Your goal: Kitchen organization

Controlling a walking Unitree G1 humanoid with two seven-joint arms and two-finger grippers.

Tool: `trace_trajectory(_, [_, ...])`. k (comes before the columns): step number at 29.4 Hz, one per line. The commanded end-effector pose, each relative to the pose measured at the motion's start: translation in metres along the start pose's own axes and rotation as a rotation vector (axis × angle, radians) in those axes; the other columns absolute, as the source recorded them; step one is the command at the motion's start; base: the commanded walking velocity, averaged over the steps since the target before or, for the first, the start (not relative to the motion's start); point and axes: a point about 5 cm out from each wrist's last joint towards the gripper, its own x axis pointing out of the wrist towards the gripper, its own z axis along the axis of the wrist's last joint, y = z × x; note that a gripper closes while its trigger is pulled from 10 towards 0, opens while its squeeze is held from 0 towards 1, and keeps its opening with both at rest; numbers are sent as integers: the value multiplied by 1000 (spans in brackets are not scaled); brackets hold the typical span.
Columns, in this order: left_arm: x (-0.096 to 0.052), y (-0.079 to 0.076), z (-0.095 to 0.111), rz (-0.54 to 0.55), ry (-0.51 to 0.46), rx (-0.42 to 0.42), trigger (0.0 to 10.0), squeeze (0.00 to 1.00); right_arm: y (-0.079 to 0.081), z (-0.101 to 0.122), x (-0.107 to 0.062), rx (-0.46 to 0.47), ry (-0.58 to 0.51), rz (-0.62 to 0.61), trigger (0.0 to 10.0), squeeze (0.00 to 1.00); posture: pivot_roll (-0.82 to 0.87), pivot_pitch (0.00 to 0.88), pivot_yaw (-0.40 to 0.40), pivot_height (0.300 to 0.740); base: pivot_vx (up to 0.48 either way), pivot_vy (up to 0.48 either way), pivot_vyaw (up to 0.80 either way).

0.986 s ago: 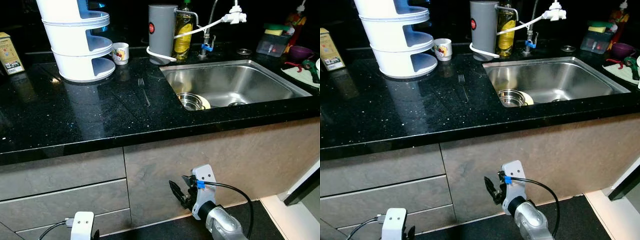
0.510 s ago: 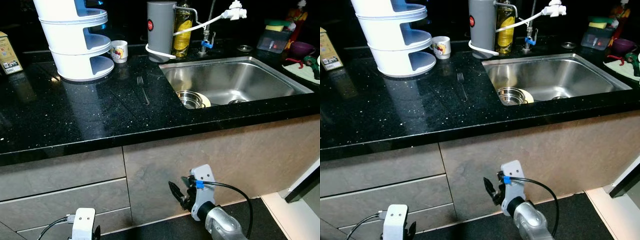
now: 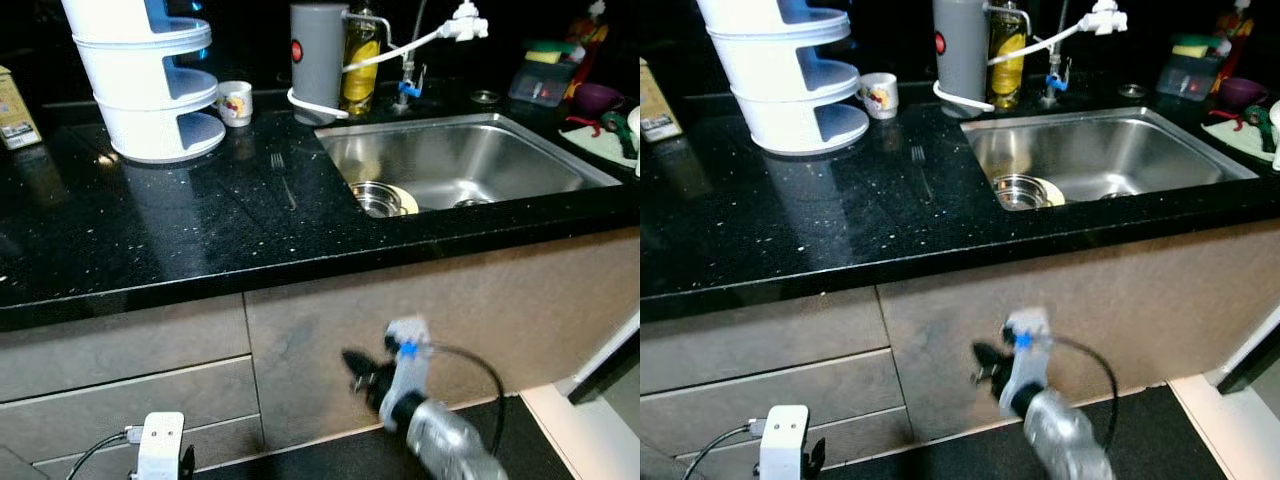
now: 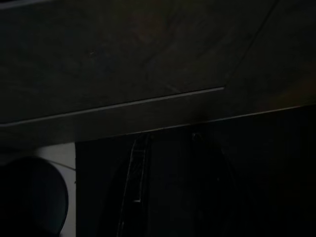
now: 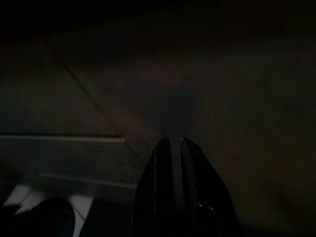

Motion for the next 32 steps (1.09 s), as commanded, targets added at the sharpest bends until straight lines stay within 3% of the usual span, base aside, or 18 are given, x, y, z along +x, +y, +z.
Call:
trace_trajectory(1, [-2,1,-4,7,23,9,10000,0,-6,-11,-3,81,29,-25,10000,0,-50,186,3,740,0,0,0])
trace_trajectory(6, [-2,-1,-4,7,20,3,10000,0,3,-16,-18,89,-11,-8,10000,0,-50,187,-2,740,0,0,0])
trace_trajectory(14, [-4,-1,-8,-10,45,24,10000,0,1,-16,-18,-2,-35,-75,10000,0,-42,191,-1,740,0,0,0])
trace_trajectory(16, [-5,0,-8,-15,45,28,10000,0,5,-19,-15,-159,58,-52,10000,0,-41,198,2,740,0,0,0])
trace_trajectory(19, [-6,0,-8,-14,40,27,10000,0,12,-20,-16,-240,87,-25,10000,0,-39,200,2,740,0,0,0])
trace_trajectory(21, [-6,0,-8,-12,39,24,10000,0,17,-24,-18,-247,77,-8,10000,0,-42,201,2,740,0,0,0])
trace_trajectory(22, [-6,1,-8,-11,40,23,10000,0,18,-25,-19,-231,55,-9,1020,0,-51,202,8,740,0,0,0])
trace_trajectory(23, [-6,0,-9,-13,44,23,10000,0,18,-24,-18,-222,38,-9,0,0,-54,203,10,740,0,0,0])
trace_trajectory(26, [-6,-7,-9,-43,44,38,10000,0,18,-23,-16,-199,13,12,0,0,-55,203,10,740,0,0,0])
trace_trajectory(32, [-6,-5,-8,-50,44,60,10000,0,18,-24,-15,-210,24,11,0,0,-51,204,12,740,0,0,0])
